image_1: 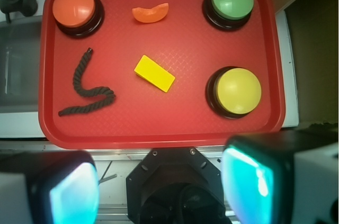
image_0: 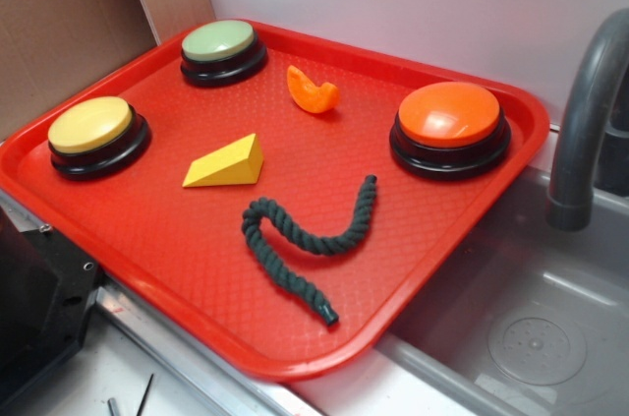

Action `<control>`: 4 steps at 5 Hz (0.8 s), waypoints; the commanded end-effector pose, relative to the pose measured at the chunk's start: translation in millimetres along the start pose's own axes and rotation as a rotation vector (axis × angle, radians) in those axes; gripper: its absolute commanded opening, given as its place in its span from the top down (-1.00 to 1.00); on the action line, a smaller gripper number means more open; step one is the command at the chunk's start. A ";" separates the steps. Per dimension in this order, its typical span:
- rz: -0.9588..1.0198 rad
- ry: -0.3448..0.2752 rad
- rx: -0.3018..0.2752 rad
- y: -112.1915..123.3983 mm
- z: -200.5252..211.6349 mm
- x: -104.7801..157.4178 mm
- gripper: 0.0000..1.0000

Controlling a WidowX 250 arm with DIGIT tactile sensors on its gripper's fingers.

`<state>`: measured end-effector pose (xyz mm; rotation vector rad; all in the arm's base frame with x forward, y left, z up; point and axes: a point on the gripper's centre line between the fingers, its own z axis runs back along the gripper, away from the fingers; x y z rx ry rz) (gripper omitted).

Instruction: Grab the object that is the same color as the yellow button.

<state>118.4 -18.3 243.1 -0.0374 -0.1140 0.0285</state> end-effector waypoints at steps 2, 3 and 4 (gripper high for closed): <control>-0.244 -0.060 -0.116 9.1 -54.6 39.9 -1.00; -0.501 -0.042 -0.081 5.5 -85.8 60.6 -1.00; -0.757 -0.025 -0.051 -10.9 -128.2 78.6 -1.00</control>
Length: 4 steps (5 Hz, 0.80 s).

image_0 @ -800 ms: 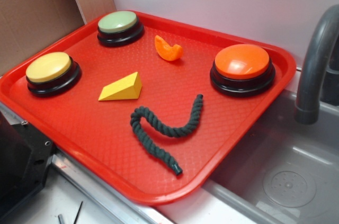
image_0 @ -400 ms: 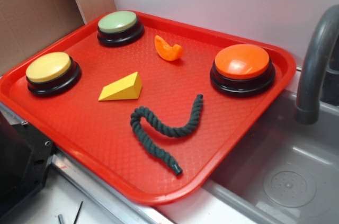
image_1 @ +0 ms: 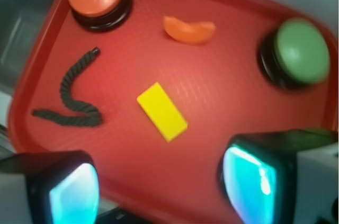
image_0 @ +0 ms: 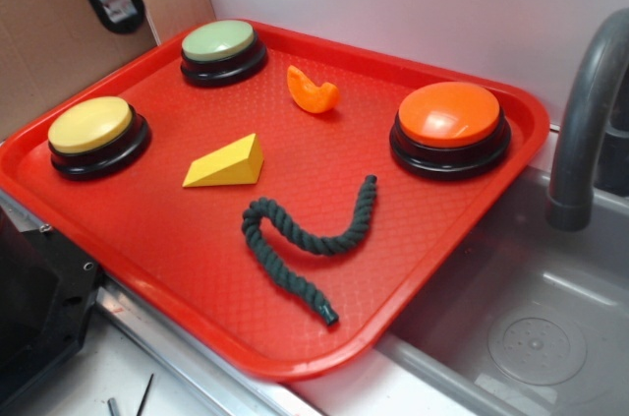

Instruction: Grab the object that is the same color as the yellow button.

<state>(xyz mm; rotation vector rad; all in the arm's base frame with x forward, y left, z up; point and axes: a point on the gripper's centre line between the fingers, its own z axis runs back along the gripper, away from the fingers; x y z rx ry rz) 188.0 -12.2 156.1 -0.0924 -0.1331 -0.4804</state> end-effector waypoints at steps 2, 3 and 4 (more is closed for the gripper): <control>-0.444 0.222 -0.053 -21.2 -99.4 18.3 -1.00; -0.427 0.323 -0.060 -20.2 -121.7 17.7 -1.00; -0.297 0.358 0.012 -9.3 -119.8 3.9 -1.00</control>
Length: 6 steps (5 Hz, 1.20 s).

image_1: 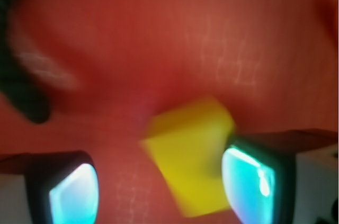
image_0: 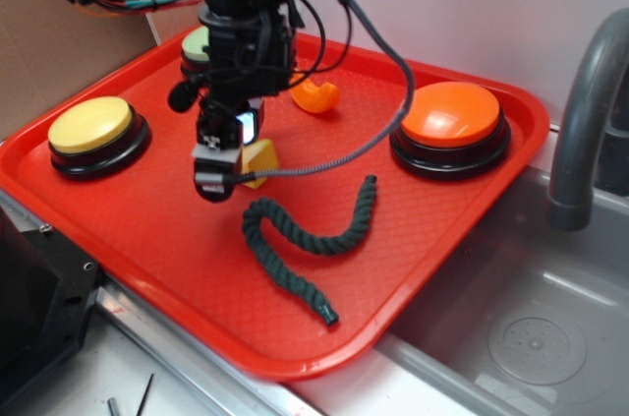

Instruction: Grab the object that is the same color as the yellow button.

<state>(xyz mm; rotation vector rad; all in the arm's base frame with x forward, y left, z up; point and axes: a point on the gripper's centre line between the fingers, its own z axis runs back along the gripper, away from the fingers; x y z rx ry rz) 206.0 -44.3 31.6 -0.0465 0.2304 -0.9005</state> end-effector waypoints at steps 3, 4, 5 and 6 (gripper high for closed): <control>0.160 -0.105 0.106 -18.3 45.4 -9.3 -1.00; 0.362 -0.251 0.108 -36.9 93.0 -19.2 -1.00; 0.362 -0.251 0.108 -36.9 93.0 -19.2 -1.00; 0.362 -0.251 0.108 -36.9 93.0 -19.2 -1.00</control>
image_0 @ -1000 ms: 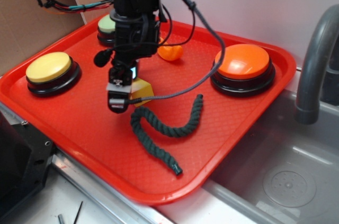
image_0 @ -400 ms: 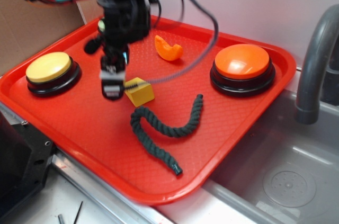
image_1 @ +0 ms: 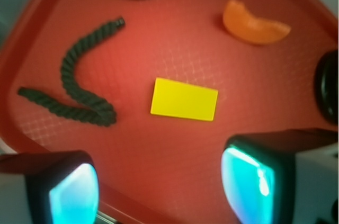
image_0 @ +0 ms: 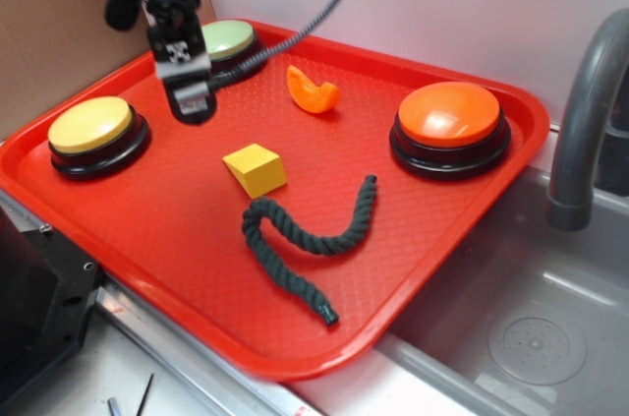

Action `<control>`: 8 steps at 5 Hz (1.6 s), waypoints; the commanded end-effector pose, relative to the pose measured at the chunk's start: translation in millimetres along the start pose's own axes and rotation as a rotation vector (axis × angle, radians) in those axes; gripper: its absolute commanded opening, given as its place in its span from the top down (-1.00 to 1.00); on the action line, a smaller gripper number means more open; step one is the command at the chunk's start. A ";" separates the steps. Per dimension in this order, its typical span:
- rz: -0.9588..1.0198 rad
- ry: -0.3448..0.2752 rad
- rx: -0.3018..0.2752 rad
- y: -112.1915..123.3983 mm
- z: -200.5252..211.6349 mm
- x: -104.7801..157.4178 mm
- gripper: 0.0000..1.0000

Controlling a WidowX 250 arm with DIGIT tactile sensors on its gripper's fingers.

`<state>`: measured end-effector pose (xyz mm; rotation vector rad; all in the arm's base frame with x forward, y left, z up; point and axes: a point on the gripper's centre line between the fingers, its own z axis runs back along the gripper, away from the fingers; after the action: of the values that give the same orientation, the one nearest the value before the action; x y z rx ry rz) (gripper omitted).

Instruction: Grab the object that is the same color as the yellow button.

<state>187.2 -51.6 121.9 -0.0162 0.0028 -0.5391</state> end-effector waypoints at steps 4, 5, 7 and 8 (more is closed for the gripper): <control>0.997 0.058 -0.007 19.8 -34.3 15.9 -1.00; 1.247 0.031 0.013 30.6 -51.1 20.9 -1.00; 1.746 -0.033 -0.012 46.0 -78.5 20.7 -1.00; 1.940 -0.034 -0.058 40.6 -90.0 27.9 -1.00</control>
<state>224.9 -27.7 26.3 -0.0485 0.0256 1.3956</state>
